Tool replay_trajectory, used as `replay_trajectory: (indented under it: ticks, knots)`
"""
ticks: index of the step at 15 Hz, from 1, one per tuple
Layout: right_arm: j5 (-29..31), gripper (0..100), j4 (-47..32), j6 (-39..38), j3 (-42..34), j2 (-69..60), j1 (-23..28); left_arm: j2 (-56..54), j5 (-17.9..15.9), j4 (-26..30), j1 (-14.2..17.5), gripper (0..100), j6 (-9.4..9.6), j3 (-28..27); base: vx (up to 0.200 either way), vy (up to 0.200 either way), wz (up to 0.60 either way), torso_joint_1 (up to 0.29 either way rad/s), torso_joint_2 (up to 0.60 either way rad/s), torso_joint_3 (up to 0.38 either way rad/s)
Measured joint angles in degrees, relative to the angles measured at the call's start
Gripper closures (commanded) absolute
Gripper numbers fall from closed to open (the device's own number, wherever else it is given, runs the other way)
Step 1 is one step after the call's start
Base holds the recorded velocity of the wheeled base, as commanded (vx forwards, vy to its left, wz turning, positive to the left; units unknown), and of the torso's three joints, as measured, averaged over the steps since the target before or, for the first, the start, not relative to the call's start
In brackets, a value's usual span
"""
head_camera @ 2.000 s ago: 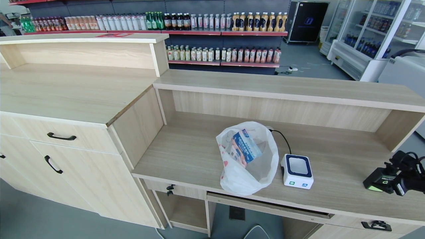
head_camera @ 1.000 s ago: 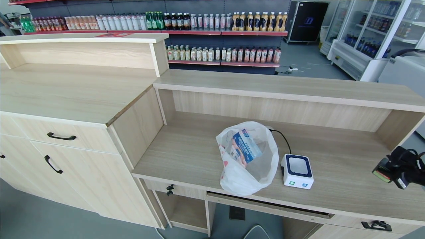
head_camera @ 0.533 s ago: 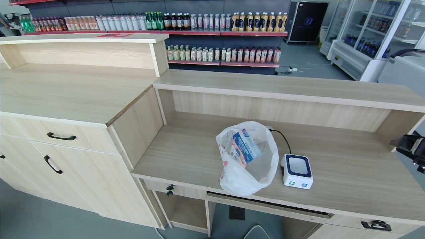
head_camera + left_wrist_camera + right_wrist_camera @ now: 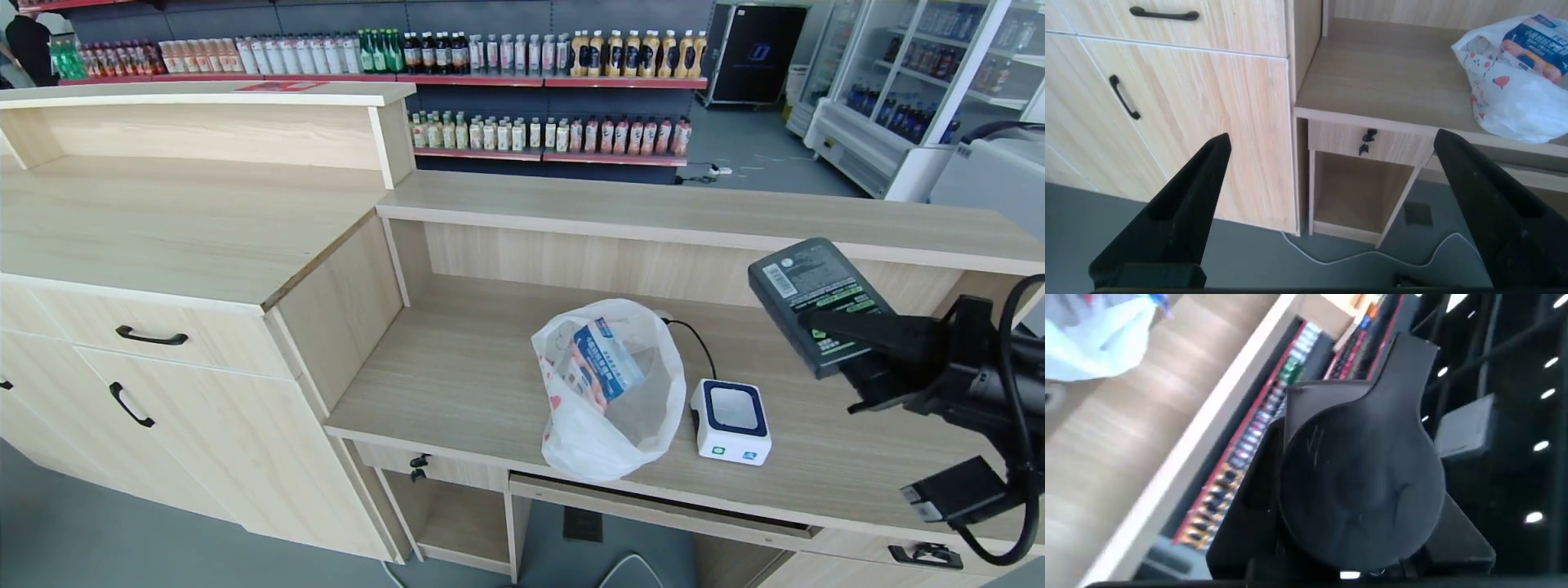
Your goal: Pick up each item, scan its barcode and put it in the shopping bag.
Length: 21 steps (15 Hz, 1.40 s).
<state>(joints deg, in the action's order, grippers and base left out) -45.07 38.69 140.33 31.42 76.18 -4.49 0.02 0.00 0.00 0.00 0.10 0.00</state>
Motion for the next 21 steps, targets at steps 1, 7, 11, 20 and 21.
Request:
replay_trajectory:
  ticks: [1, 7, 11, 20, 21]
  knots:
    - [0.1, 100, -0.3, 4.8, -0.3, -1.6, -3.7, 0.0, 0.0, 0.0, 0.0, 0, 0.0, 0.0, 0.0, 0.0, 0.0, 0.0, 0.0, 0.0]
    - [0.2, 100, -0.7, 16.2, -2.3, -8.4, -18.7, 0.0, 0.0, 0.0, 0.0, 0, 0.0, 0.0, 0.0, 0.0, 0.0, 0.0, 0.0, 0.0]
    - [-0.1, 100, -1.0, 17.1, -2.9, -10.9, -21.9, 0.0, 0.0, 0.0, 0.0, 0, 0.0, 0.0, 0.0, 0.0, 0.0, 0.0, 0.0, 0.0]
    - [-0.3, 100, -1.0, 15.7, -3.4, -12.1, -30.4, 0.0, 0.0, 0.0, 0.0, 0, 0.0, 0.0, 0.0, 0.0, 0.0, 0.0, 0.0, 0.0]
    - [-0.3, 100, -1.1, 15.3, -3.4, -12.0, -31.0, 0.0, 0.0, 0.0, 0.0, 0, 0.0, 0.0, 0.0, 0.0, 0.0, 0.0, 0.0, 0.0]
